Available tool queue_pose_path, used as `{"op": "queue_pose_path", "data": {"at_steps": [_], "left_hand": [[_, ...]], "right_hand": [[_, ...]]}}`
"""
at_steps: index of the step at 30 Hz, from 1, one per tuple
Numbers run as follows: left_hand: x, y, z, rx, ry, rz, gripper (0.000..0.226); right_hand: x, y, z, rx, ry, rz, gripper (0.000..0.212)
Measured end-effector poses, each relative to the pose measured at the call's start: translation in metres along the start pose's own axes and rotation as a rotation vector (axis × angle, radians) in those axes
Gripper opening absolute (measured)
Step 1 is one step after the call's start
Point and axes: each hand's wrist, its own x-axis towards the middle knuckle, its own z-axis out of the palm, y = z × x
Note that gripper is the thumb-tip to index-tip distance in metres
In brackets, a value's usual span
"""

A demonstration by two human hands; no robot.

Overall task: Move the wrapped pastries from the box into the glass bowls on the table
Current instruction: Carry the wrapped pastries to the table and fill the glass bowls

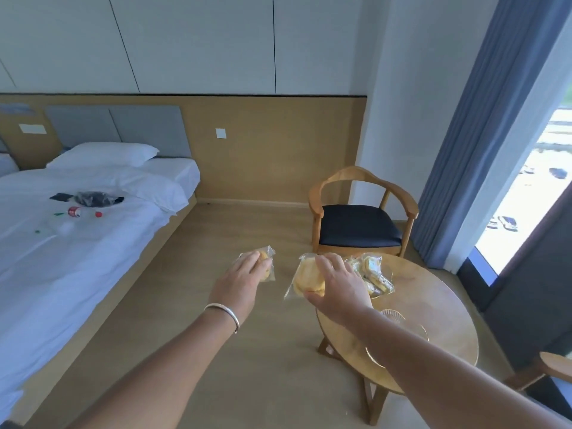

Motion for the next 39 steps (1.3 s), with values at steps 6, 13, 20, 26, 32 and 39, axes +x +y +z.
{"op": "queue_pose_path", "data": {"at_steps": [6,13,20,26,32,39], "left_hand": [[0.119,-0.051,0.048,-0.046,-0.042,0.141,0.072],[0.227,-0.067,0.092,-0.12,-0.112,0.318,0.071],[0.305,-0.019,0.134,-0.135,-0.142,0.582,0.069],[0.352,0.06,0.186,-0.157,-0.237,0.715,0.063],[0.392,0.136,0.219,-0.077,-0.251,0.955,0.06],[0.414,0.207,0.244,-0.116,-0.299,1.114,0.067]], "right_hand": [[0.095,0.02,0.035,-0.038,-0.008,0.185,0.073],[0.168,0.047,0.045,-0.058,0.027,0.384,0.074],[0.175,0.104,0.044,-0.047,0.069,0.585,0.076],[0.156,0.174,0.04,-0.068,0.097,0.768,0.076],[0.14,0.239,0.032,-0.05,0.161,0.934,0.075],[0.109,0.283,0.026,-0.047,0.194,1.101,0.071]]}}
